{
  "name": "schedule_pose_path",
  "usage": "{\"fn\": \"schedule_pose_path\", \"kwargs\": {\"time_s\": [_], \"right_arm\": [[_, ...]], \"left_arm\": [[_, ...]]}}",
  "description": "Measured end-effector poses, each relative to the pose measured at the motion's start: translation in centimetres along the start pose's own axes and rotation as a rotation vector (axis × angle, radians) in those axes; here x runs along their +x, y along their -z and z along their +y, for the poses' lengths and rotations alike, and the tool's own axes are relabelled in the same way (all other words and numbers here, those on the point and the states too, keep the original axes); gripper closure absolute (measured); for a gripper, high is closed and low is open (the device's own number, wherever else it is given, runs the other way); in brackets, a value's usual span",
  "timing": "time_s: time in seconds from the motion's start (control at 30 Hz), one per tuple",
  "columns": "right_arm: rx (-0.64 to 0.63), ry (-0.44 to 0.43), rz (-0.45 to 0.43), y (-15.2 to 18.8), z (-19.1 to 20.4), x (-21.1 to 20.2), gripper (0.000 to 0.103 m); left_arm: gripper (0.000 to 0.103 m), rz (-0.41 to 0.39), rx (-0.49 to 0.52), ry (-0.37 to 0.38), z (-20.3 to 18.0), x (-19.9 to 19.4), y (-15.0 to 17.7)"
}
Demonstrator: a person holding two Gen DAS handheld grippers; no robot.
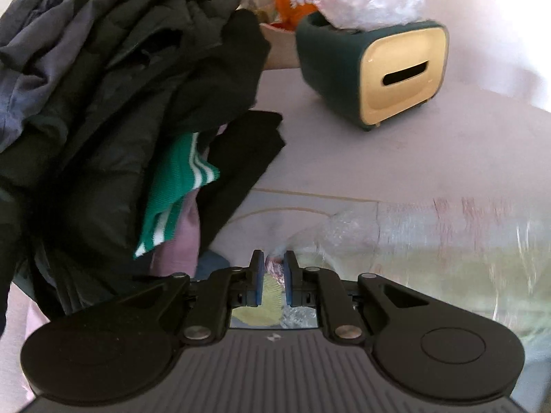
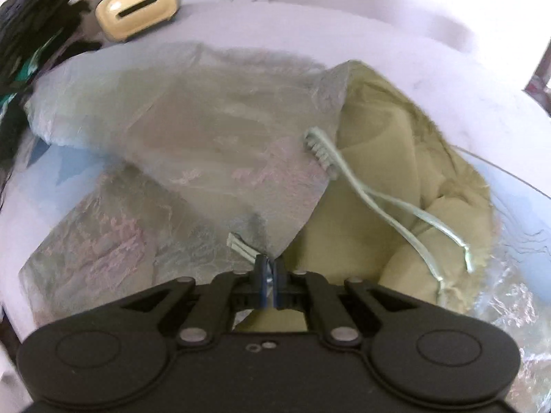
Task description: Fold clothes
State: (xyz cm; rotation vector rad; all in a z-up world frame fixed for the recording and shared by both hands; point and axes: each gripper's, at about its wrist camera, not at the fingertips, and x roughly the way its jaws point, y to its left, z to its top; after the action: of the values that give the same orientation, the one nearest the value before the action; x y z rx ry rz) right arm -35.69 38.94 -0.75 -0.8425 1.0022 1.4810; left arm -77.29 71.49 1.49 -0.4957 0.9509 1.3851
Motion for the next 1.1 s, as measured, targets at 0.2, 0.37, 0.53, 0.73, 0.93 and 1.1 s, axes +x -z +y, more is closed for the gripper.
{"fn": "schedule_pose_path", "kwargs": {"time_s": [0.2, 0.37, 0.53, 0.73, 0.93, 1.1], "right_arm": [[-0.090, -0.075, -0.040, -1.8, 0.6, -1.8, 0.000], [-0.092, 0.001, -0.119, -4.3, -0.9, -1.8, 0.000], [-0.003, 0.107, -0.104, -5.7, -2.2, 1.1, 0.000], [-0.066, 0.103, -0.125, -5.8, -0.9, 1.9, 0.000], [-0.027, 0.133, -0.134, -10.3, -3.1, 4.7, 0.000], [0.100, 0.113, -0.133, -13.5, -5.9, 7.5, 0.000]], "left_arm": [[0.093, 0.041, 0.048, -0.037, -1.3, 2.1, -0.2], [0.092, 0.009, 0.073, -0.137, -1.8, 3.2, -0.6], [0.092, 0.011, 0.081, -0.239, -2.0, 4.9, -1.0], [0.088, -0.017, 0.090, -0.082, -2.7, 1.1, 0.4], [0.026, -0.092, 0.110, 0.111, -5.3, -4.6, 3.9], [0.026, -0.024, 0.175, 0.431, -10.2, -7.6, 10.0]]}}
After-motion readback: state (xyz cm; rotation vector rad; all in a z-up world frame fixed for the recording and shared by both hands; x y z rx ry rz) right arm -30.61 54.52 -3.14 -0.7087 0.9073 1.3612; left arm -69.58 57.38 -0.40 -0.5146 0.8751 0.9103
